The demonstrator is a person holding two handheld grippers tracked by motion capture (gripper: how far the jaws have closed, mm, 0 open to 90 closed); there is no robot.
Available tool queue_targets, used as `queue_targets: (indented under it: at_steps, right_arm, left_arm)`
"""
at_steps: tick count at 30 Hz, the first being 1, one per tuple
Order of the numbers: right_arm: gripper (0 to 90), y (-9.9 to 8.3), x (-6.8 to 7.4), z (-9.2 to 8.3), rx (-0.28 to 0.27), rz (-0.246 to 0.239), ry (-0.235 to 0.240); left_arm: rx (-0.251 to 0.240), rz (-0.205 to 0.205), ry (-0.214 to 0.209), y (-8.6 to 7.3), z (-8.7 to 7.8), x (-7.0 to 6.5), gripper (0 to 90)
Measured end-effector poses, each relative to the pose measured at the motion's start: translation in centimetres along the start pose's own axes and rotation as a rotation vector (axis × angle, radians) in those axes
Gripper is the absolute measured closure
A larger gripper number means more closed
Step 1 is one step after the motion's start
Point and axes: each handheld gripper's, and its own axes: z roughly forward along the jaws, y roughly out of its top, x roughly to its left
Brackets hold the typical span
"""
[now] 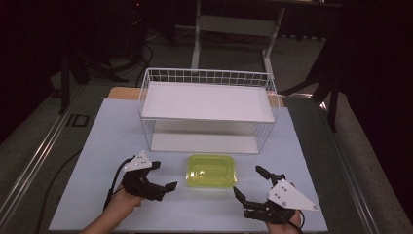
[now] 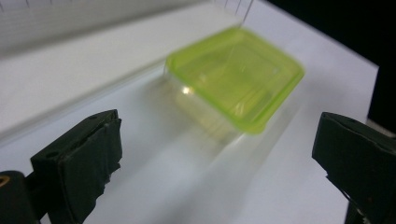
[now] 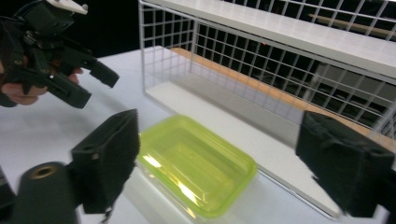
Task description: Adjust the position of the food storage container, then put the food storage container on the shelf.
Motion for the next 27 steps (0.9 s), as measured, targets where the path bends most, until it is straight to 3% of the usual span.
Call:
queue_targets:
  at_steps: [1,2,3,5,7,9,12,15,17,20,25,27]
  right_arm:
    - [14.5,0.0,0.1,0.1,-0.014,-0.009,-0.005]
    - [15.7,0.1,0.1,0.2,-0.026,-0.011,0.025]
    - [15.7,0.1,0.0,0.3,-0.021,0.006,0.046]
    - [15.7,0.2,0.0,0.8,0.017,0.006,0.055]
    - [15.7,0.2,-0.1,1.0,0.018,0.012,0.068]
    - [15.8,0.1,-0.3,1.3,0.028,0.019,0.061]
    - [15.7,0.2,-0.6,1.8,0.058,-0.010,0.035]
    - [13.3,0.3,-1.2,2.2,0.051,0.016,0.035]
    - [12.7,0.5,-1.9,2.6,0.050,0.039,0.057]
    - [12.6,0.7,-2.2,3.1,0.063,0.029,0.056]
    - [10.9,0.6,-3.1,4.2,0.087,0.085,0.066]
    - [10.9,0.4,-3.4,5.0,0.099,0.123,0.040]
  left_arm:
    - [-0.013,-0.003,-0.006,0.1,-0.1,-0.1,2.5]
    - [-0.023,-0.014,-0.004,0.4,-0.1,-0.3,2.5]
    - [-0.044,-0.019,-0.020,0.7,-0.1,-0.5,2.5]
    - [-0.037,-0.003,-0.023,1.1,0.1,-0.8,2.5]
    - [-0.038,0.005,-0.035,1.3,0.1,-1.0,2.5]
    - [-0.026,0.019,-0.035,1.8,0.3,-1.3,2.5]
    - [-0.025,0.046,-0.044,2.3,0.6,-1.7,2.6]
    - [-0.019,0.053,-0.057,2.8,1.0,-2.1,2.6]
    - [-0.022,0.036,-0.098,3.2,1.3,-2.3,2.5]
    - [-0.029,0.039,-0.088,3.5,1.6,-2.4,2.5]
    - [-0.025,0.017,-0.088,4.4,2.4,-2.2,2.5]
    - [-0.016,0.009,-0.074,4.7,3.0,-2.1,2.5]
